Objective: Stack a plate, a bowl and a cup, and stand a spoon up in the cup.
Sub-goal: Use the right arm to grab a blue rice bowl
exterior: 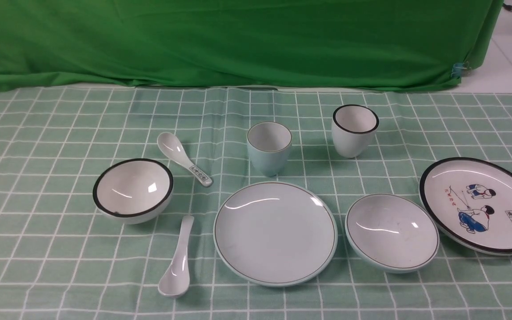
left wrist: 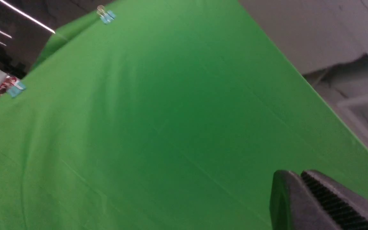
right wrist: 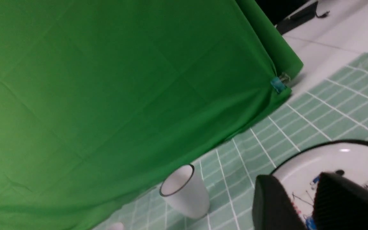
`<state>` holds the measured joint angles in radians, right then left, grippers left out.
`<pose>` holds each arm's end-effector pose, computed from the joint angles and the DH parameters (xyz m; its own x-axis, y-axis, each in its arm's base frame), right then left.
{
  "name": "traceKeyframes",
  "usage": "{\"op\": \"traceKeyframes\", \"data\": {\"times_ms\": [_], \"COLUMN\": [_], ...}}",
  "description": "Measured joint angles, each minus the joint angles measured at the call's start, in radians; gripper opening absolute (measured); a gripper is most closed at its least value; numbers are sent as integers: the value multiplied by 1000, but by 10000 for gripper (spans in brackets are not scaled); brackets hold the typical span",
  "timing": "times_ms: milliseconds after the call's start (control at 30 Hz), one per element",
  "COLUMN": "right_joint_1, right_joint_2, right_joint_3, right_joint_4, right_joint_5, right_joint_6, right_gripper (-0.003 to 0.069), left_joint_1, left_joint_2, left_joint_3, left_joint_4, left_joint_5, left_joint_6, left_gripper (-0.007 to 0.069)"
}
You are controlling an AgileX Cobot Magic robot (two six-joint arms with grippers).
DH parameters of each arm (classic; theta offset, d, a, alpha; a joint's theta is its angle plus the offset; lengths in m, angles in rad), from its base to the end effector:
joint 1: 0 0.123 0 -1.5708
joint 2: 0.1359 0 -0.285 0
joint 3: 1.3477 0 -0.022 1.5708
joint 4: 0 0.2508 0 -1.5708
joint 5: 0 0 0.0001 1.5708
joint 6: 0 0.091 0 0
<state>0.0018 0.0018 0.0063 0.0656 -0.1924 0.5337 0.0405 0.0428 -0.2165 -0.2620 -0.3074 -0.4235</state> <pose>0.0537 -0.0010 0.2281 0.2271 0.5634 -0.7943 -0.1423 0.8261 0.5453 0.0329 0.0084 0.3076 0.4804 -0.6030 -0.6369 0.2469 0.7897 -0.5616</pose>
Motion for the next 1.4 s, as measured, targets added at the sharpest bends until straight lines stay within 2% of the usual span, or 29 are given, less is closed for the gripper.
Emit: {"op": "traceKeyframes", "data": {"times_ms": [33,67,100,133,167,200,267,300,400,467,500,533,600,667,733,900,967,1000,1167,1400], "right_joint_1": [0,0,0,2,3,10,42,62,115,204,211,256,324,384,418,461,463,463,463,508], "right_joint_2": [0,0,0,1,4,23,94,141,259,468,482,585,753,917,1028,1310,1400,1428,1587,1757], "right_joint_3": [0,0,0,-12,-21,-67,-204,-277,-429,-633,-661,-749,-860,-951,-996,-1082,-1109,-1120,-1171,-1219], "right_joint_4": [0,3,4,4,4,-2,-27,-32,-39,-43,-43,-46,-47,-49,-49,-49,-49,-53,-66,-66], "right_joint_5": [0,-58,-76,-114,-108,-63,90,175,356,650,670,798,951,1015,1023,1022,1015,1011,969,953], "right_joint_6": [0,4,5,8,8,4,-34,-77,-188,-320,-327,-369,-439,-514,-555,-623,-632,-632,-636,-672], "right_gripper": [242,242,242,229,222,188,96,62,34,26,26,26,28,54,92,345,426,444,489,494], "left_joint_1": [0,0,0,0,0,0,0,0,0,0,0,0,0,-2,-21,-126,-172,-195,-275,-299], "left_joint_2": [11,65,73,158,169,250,403,456,573,741,774,839,947,1020,1058,1086,1086,1086,1086,1086], "left_joint_3": [-25,-130,-143,-257,-269,-349,-460,-489,-535,-562,-562,-564,-564,-564,-564,-565,-565,-565,-565,-565], "left_joint_4": [15,76,82,129,132,144,135,127,94,0,-15,-55,-128,-182,-184,-157,-137,-123,-19,35], "left_joint_5": [32,183,204,394,415,561,787,849,965,1099,1112,1144,1176,1179,1174,1166,1164,1161,1156,1144], "left_joint_6": [0,0,0,1,1,35,143,193,310,444,462,523,608,674,698,702,698,685,590,547], "left_gripper": [17,17,17,17,17,17,17,17,17,17,17,17,10,4,1,1,1,1,0,0]}}
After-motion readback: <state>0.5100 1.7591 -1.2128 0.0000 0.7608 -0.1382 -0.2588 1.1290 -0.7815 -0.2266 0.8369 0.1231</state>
